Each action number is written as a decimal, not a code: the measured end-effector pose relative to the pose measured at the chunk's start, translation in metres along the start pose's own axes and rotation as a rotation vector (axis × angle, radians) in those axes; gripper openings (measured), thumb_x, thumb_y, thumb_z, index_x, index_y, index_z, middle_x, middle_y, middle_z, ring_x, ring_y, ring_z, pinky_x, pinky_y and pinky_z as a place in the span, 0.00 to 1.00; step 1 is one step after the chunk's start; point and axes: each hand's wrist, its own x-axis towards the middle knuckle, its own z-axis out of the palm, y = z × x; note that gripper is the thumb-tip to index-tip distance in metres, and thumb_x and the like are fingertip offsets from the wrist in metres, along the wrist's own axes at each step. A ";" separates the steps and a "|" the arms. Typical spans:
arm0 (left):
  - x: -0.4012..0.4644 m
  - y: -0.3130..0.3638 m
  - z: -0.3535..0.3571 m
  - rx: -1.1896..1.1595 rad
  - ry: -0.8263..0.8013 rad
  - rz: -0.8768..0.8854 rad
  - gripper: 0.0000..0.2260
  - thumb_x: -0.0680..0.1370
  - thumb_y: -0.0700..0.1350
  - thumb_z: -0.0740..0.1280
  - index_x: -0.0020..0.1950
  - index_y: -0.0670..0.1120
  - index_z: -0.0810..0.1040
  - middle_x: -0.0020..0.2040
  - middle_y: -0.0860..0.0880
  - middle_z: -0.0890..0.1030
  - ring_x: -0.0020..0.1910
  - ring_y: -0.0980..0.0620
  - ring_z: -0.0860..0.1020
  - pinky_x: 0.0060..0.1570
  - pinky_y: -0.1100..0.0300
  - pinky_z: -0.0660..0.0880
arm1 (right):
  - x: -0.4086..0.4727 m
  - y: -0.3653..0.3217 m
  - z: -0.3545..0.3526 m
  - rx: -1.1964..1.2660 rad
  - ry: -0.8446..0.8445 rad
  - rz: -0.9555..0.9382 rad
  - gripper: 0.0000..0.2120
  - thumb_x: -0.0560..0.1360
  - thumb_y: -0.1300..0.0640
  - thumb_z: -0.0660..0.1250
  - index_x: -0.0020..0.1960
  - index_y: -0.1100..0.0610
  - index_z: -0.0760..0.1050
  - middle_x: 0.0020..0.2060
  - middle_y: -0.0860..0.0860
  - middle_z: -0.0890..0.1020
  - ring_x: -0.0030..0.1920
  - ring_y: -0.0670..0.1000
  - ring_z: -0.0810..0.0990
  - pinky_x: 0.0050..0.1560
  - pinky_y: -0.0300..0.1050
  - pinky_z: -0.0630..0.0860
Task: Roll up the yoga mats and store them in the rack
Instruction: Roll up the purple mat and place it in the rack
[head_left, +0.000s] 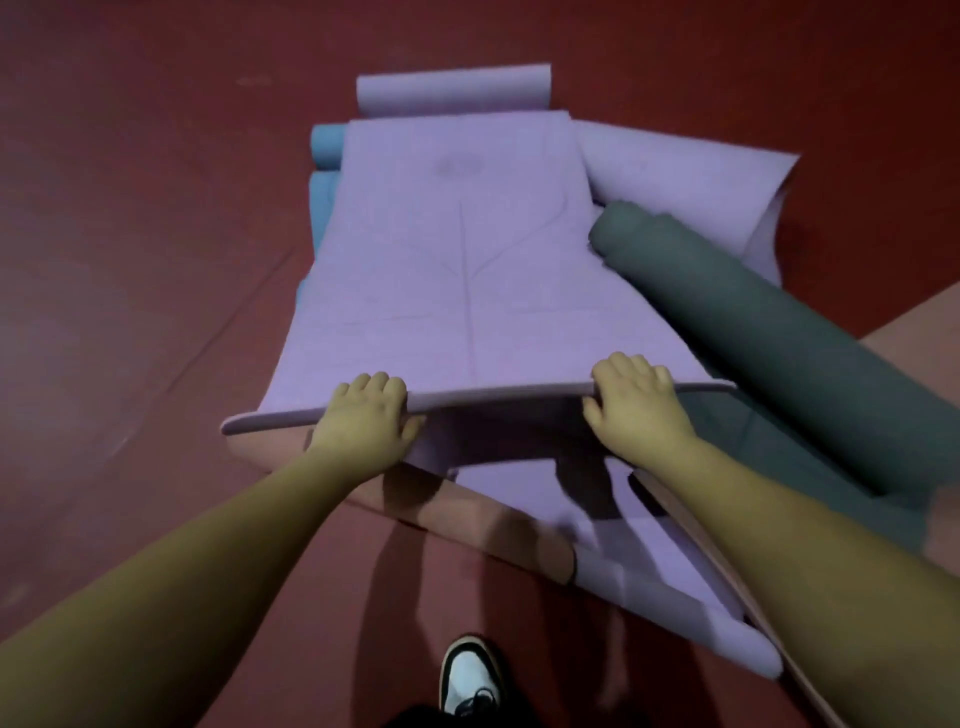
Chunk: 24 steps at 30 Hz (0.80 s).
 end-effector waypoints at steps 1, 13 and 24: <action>-0.005 0.002 -0.023 0.002 0.053 0.012 0.17 0.73 0.59 0.58 0.39 0.44 0.70 0.36 0.43 0.74 0.36 0.40 0.75 0.37 0.50 0.71 | -0.006 -0.004 -0.023 -0.008 0.025 0.007 0.10 0.68 0.56 0.73 0.44 0.59 0.73 0.42 0.58 0.76 0.45 0.61 0.75 0.45 0.54 0.69; -0.174 0.039 -0.227 -0.020 0.301 0.028 0.22 0.80 0.56 0.52 0.37 0.43 0.72 0.33 0.41 0.75 0.34 0.38 0.76 0.34 0.48 0.71 | -0.184 -0.086 -0.229 0.018 0.178 0.012 0.21 0.72 0.41 0.53 0.45 0.58 0.72 0.43 0.56 0.75 0.48 0.59 0.74 0.48 0.55 0.68; -0.289 0.084 -0.262 0.084 -0.063 -0.048 0.23 0.85 0.48 0.51 0.81 0.50 0.54 0.62 0.45 0.75 0.58 0.41 0.76 0.46 0.51 0.69 | -0.307 -0.113 -0.270 0.043 0.219 -0.030 0.25 0.76 0.40 0.44 0.36 0.53 0.72 0.37 0.52 0.78 0.45 0.58 0.76 0.44 0.50 0.64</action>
